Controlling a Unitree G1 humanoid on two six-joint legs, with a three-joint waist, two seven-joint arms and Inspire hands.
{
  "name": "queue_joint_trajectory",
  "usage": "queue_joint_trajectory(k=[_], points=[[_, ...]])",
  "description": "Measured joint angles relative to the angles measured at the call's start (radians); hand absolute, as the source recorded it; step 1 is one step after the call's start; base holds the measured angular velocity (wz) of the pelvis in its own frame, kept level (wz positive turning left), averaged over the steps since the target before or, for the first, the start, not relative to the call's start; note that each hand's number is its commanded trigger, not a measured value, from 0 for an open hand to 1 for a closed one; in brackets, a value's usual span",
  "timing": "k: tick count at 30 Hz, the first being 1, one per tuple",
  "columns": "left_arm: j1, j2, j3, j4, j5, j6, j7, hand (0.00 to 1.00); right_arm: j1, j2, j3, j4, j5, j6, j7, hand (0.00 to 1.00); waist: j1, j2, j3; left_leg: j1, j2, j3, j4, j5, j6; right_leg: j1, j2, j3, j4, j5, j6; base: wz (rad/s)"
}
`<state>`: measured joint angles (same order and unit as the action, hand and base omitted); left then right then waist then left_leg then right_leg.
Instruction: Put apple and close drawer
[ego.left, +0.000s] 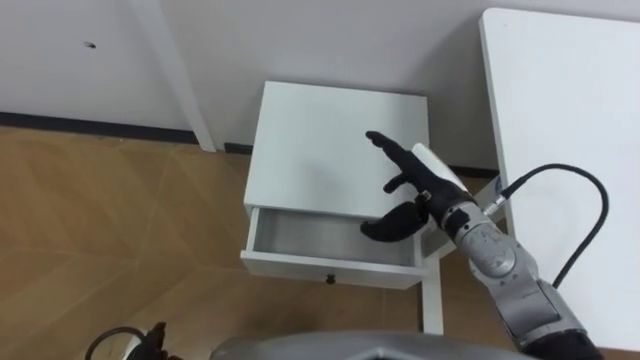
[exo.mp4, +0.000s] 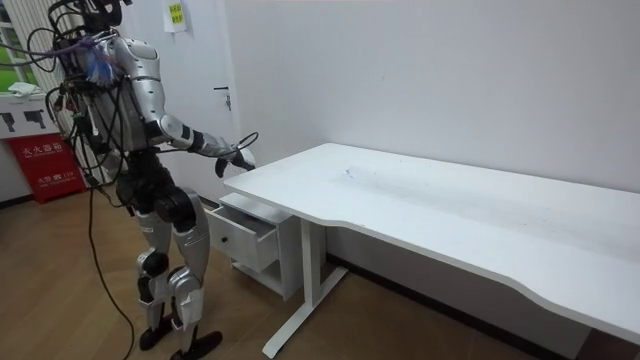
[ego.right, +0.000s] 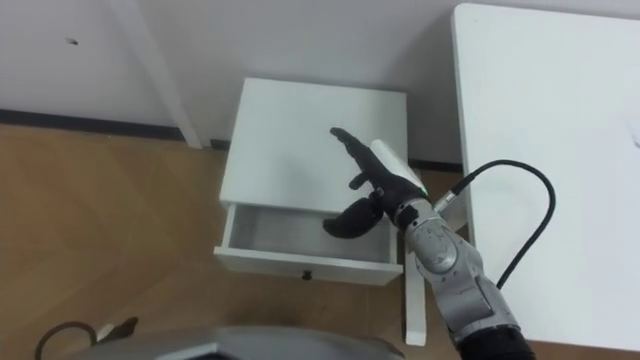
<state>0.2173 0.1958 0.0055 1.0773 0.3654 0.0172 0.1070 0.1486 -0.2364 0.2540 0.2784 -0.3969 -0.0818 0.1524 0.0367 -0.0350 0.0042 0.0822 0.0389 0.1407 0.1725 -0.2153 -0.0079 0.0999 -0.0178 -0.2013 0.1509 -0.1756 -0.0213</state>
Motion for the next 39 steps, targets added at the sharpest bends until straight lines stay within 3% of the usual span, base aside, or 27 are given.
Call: queue_joint_trajectory(k=[4, 10, 16, 17, 19, 20, 21, 22, 23, 24, 25, 26, 27, 28, 30, 32, 34, 35, 36, 37, 38, 39], points=[[0.005, -0.003, 0.000, 0.001, 0.000, 0.002, 0.015, 0.00, 0.004, 0.001, 0.000, 0.026, 0.000, 0.018, -0.002, 0.00, -0.002, -0.001, -0.0006, 0.000, 0.000, -0.001, 0.002, 0.000, 0.000, 0.000, 0.000, 0.000, 0.000, 0.000, 0.000, 0.00], [0.008, -0.004, 0.022, 0.003, 0.001, 0.003, 0.017, 0.00, 0.016, 0.011, -0.022, 0.161, 0.004, 0.006, -0.048, 0.00, -0.006, -0.015, -0.0024, -0.004, -0.001, -0.012, 0.012, 0.000, 0.000, 0.013, -0.004, -0.021, -0.003, -0.001, 0.002, 0.09], [0.036, -0.022, 0.042, 0.011, 0.000, 0.006, 0.017, 0.00, 0.062, 0.025, -0.158, 0.412, 0.047, 0.007, -0.127, 0.00, -0.011, -0.004, -0.0050, -0.010, -0.022, -0.008, 0.045, -0.017, 0.023, 0.017, -0.027, -0.031, 0.021, -0.020, 0.021, 0.09], [0.036, -0.024, 0.048, 0.009, 0.000, 0.006, 0.015, 0.00, 0.065, 0.023, -0.180, 0.419, 0.044, -0.007, -0.144, 0.00, -0.029, -0.004, -0.0078, -0.029, -0.029, -0.007, 0.073, -0.034, 0.034, 0.005, -0.044, -0.052, 0.058, -0.039, 0.031, 0.52], [0.019, -0.026, 0.050, 0.012, 0.001, 0.006, 0.011, 0.00, 0.065, 0.023, -0.243, 0.480, 0.042, -0.028, -0.184, 0.00, -0.053, 0.002, -0.0133, -0.046, -0.044, -0.004, 0.103, -0.055, 0.052, -0.040, -0.080, -0.058, 0.182, -0.072, 0.058, 0.63], [0.005, -0.027, 0.050, 0.015, 0.001, 0.005, 0.008, 0.00, 0.051, 0.006, -0.275, 0.521, 0.036, -0.027, -0.212, 0.00, -0.065, 0.018, -0.0115, -0.051, -0.052, -0.004, 0.120, -0.057, 0.066, -0.113, -0.111, -0.042, 0.355, -0.072, 0.062, 0.73], [-0.007, -0.018, 0.051, 0.023, 0.001, 0.005, 0.008, 0.00, 0.054, -0.009, -0.293, 0.564, 0.032, -0.028, -0.248, 0.00, -0.082, 0.021, -0.0122, -0.051, -0.072, -0.002, 0.140, -0.060, 0.087, -0.193, -0.148, -0.015, 0.536, -0.045, 0.061, 0.79], [-0.017, -0.014, 0.052, 0.024, 0.001, 0.006, 0.010, 0.00, 0.056, -0.013, -0.308, 0.592, 0.028, -0.027, -0.264, 0.00, -0.088, 0.020, -0.0127, -0.042, -0.077, -0.002, 0.148, -0.060, 0.098, -0.239, -0.163, 0.013, 0.624, -0.012, 0.062, 0.82], [-0.036, -0.010, 0.055, 0.023, 0.006, 0.004, 0.011, 0.00, 0.064, -0.024, -0.321, 0.649, 0.029, -0.021, -0.293, 0.00, -0.087, 0.036, -0.0156, -0.037, -0.082, 0.009, 0.164, -0.062, 0.119, -0.333, -0.170, 0.070, 0.784, 0.116, 0.063, 0.39], [-0.040, 0.000, 0.053, 0.026, 0.007, 0.002, 0.012, 0.00, 0.062, -0.026, -0.320, 0.687, 0.032, -0.010, -0.303, 0.00, -0.084, 0.056, -0.0141, -0.040, -0.075, 0.024, 0.178, -0.071, 0.140, -0.458, -0.157, 0.127, 0.976, 0.213, 0.072, 0.17], [-0.044, 0.004, 0.052, 0.036, 0.007, 0.004, 0.012, 0.00, 0.059, -0.024, -0.321, 0.706, 0.036, -0.005, -0.302, 0.00, -0.083, 0.070, -0.0140, -0.051, -0.068, 0.028, 0.193, -0.079, 0.150, -0.539, -0.147, 0.149, 1.119, 0.196, 0.063, -0.12], [-0.054, 0.009, 0.050, 0.043, -0.002, 0.010, 0.009, 0.00, 0.060, -0.021, -0.320, 0.729, 0.039, -0.003, -0.291, 0.00, -0.090, 0.092, -0.0055, -0.076, -0.059, 0.030, 0.222, -0.079, 0.151, -0.684, -0.143, 0.147, 1.406, 0.148, 0.036, -0.14], [-0.060, 0.010, 0.050, 0.052, -0.002, 0.014, 0.007, 0.00, 0.067, -0.020, -0.315, 0.761, 0.041, 0.000, -0.276, 0.00, -0.091, 0.104, -0.0016, -0.092, -0.053, 0.030, 0.237, -0.079, 0.151, -0.799, -0.141, 0.135, 1.619, 0.108, 0.040, -0.10], [-0.065, 0.010, 0.050, 0.063, -0.002, 0.019, 0.006, 0.00, 0.070, -0.018, -0.314, 0.774, 0.046, 0.009, -0.270, 0.00, -0.090, 0.114, 0.0024, -0.096, -0.051, 0.031, 0.244, -0.079, 0.152, -0.841, -0.141, 0.132, 1.696, 0.092, 0.043, 0.00], [-0.062, 0.010, 0.053, 0.075, -0.001, 0.047, -0.004, 0.00, 0.101, -0.006, -0.300, 0.818, 0.084, 0.059, -0.253, 0.00, -0.115, 0.118, 0.0098, -0.120, -0.051, 0.048, 0.275, -0.103, 0.180, -0.937, -0.156, 0.137, 1.838, 0.055, 0.054, 0.23], [-0.045, 0.009, 0.060, 0.075, 0.001, 0.062, -0.006, 0.00, 0.114, -0.001, -0.293, 0.829, 0.120, 0.092, -0.238, 0.00, -0.122, 0.117, 0.0094, -0.132, -0.051, 0.066, 0.304, -0.140, 0.194, -0.925, -0.172, 0.149, 1.793, 0.049, 0.060, 0.10], [-0.024, 0.007, 0.061, 0.074, -0.001, 0.069, -0.006, 0.00, 0.109, -0.002, -0.280, 0.842, 0.143, 0.115, -0.237, 0.00, -0.120, 0.115, 0.0102, -0.129, -0.051, 0.076, 0.310, -0.152, 0.184, -0.828, -0.182, 0.152, 1.593, 0.052, 0.067, -0.10], [-0.006, 0.008, 0.066, 0.072, -0.001, 0.071, -0.006, 0.00, 0.104, -0.001, -0.276, 0.844, 0.162, 0.120, -0.237, 0.00, -0.116, 0.111, 0.0117, -0.126, -0.053, 0.077, 0.305, -0.155, 0.164, -0.720, -0.181, 0.141, 1.372, 0.051, 0.073, -0.17], [0.004, 0.010, 0.070, 0.072, 0.000, 0.075, -0.004, 0.00, 0.103, 0.000, -0.276, 0.843, 0.165, 0.125, -0.238, 0.00, -0.113, 0.100, 0.0118, -0.123, -0.055, 0.080, 0.294, -0.155, 0.123, -0.598, -0.170, 0.121, 1.118, 0.047, 0.079, -0.13], [0.008, 0.010, 0.070, 0.073, -0.001, 0.076, -0.002, 0.00, 0.104, 0.000, -0.276, 0.842, 0.165, 0.126, -0.239, 0.00, -0.113, 0.096, 0.0107, -0.119, -0.055, 0.080, 0.279, -0.149, 0.103, -0.531, -0.165, 0.106, 0.991, 0.045, 0.080, -0.16], [0.017, 0.009, 0.069, 0.076, -0.002, 0.078, 0.002, 0.00, 0.101, 0.001, -0.276, 0.842, 0.165, 0.127, -0.243, 0.00, -0.107, 0.082, 0.0059, -0.099, -0.062, 0.080, 0.216, -0.117, 0.043, -0.417, -0.135, 0.094, 0.745, 0.041, 0.076, -0.10], [0.016, 0.016, 0.067, 0.079, -0.008, 0.084, 0.013, 0.00, 0.098, 0.010, -0.277, 0.839, 0.162, 0.126, -0.252, 0.00, -0.097, 0.037, -0.0139, -0.097, -0.071, 0.072, 0.204, -0.097, 0.013, -0.346, -0.132, 0.103, 0.575, 0.035, 0.080, -0.07]])
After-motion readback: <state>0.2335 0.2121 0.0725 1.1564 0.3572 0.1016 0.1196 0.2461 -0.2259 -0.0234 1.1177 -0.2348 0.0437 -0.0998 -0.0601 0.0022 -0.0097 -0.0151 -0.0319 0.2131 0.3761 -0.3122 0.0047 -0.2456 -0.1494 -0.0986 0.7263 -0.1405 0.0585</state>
